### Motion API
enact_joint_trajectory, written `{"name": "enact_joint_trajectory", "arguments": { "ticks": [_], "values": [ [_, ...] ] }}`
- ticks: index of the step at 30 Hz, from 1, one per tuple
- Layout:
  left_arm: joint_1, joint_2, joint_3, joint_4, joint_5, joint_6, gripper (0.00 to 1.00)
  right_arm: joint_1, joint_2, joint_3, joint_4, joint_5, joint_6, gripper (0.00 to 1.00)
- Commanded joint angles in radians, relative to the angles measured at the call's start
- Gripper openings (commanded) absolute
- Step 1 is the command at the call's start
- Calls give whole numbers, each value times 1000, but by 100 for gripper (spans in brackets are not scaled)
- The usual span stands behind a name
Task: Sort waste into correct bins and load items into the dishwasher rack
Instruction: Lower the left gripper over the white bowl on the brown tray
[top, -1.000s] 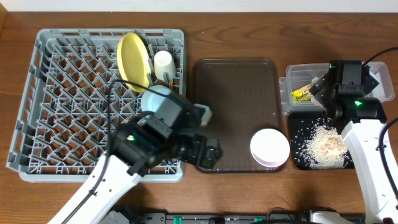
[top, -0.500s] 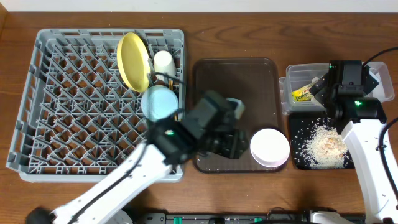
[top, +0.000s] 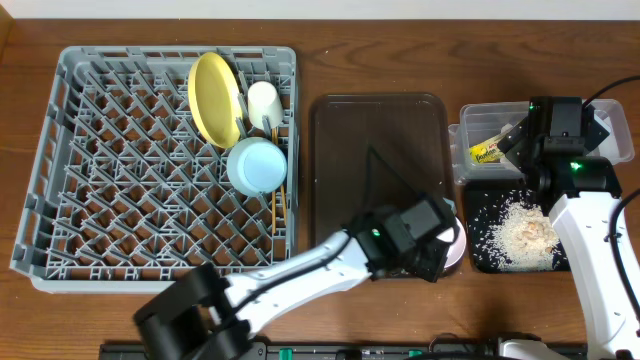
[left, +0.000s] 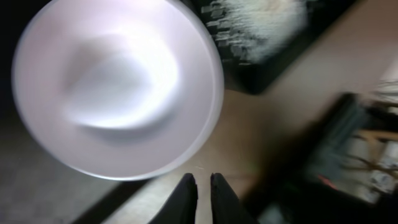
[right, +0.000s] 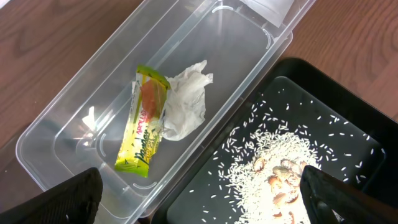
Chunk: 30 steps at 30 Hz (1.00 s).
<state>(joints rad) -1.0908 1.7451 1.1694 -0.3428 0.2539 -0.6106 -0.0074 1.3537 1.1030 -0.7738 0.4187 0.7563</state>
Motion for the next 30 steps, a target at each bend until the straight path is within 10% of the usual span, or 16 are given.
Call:
{"name": "enact_joint_trajectory", "arguments": {
  "ticks": [1,30],
  "values": [
    [-16,46,0,2,-223,-32,9,-6,0,0,-2,10,-10,99],
    [-21,159,-1,-3,-682,39,8,-6,0,0,-2,10,-10,99]
  ]
}}
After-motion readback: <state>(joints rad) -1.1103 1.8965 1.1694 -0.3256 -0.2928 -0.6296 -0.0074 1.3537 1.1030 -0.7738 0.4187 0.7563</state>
